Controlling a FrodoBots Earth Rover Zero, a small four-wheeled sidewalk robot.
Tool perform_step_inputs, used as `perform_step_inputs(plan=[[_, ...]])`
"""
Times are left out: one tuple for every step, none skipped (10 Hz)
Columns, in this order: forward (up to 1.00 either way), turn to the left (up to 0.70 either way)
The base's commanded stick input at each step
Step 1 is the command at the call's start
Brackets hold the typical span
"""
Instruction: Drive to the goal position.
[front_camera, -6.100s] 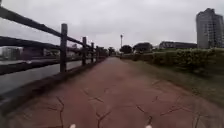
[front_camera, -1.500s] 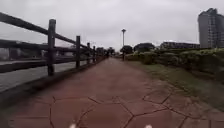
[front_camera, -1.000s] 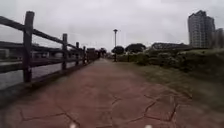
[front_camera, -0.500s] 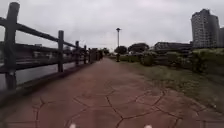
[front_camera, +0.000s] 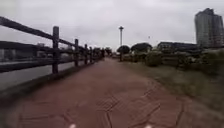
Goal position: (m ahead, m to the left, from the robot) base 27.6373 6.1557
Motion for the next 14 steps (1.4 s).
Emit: perform_step_inputs(plan=[[1.00, -0.26], [1.00, -0.40], [1.00, -0.40], [1.00, -0.40], [1.00, -0.40], [1.00, -0.24], [1.00, 0.00], [1.00, 0.00], [1.00, 0.00], [1.00, 0.00], [1.00, 0.00], [1.00, 0.00], [1.00, 0.00], [1.00, 0.00]])
